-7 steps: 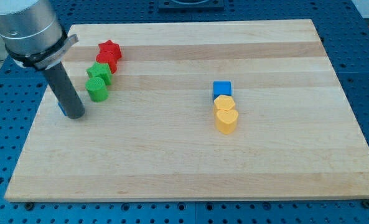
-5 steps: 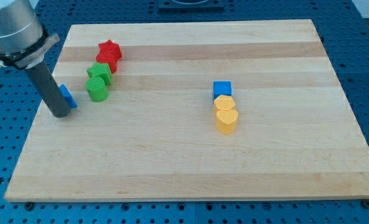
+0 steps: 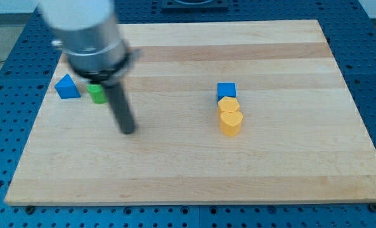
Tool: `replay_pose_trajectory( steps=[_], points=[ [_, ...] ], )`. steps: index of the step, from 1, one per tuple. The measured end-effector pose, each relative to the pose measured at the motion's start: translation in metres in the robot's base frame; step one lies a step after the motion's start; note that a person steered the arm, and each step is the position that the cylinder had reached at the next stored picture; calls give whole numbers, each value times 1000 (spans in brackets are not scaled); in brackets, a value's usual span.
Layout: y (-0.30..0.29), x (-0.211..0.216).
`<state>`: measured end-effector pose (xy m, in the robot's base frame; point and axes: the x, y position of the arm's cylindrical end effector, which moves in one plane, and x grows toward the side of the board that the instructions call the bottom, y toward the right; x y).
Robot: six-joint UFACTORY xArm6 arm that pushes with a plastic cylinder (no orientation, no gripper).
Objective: Place the blue cube below blue triangle
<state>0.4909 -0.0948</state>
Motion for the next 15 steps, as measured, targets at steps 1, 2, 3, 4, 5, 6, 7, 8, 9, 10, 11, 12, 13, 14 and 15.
replay_pose_trajectory(
  steps=[1,2,3,4,5,6,7,8,9,10,11,12,13,14,15],
  points=[
    [48,-52],
    [54,-100],
    [128,-121],
    [197,-129],
    [207,-102],
    [203,-83],
    [182,-83],
    [154,-83],
    [137,-82],
    [147,-69],
    [131,-59],
    [102,-52],
    [76,-32],
    [67,-1],
    [54,20]
  ],
)
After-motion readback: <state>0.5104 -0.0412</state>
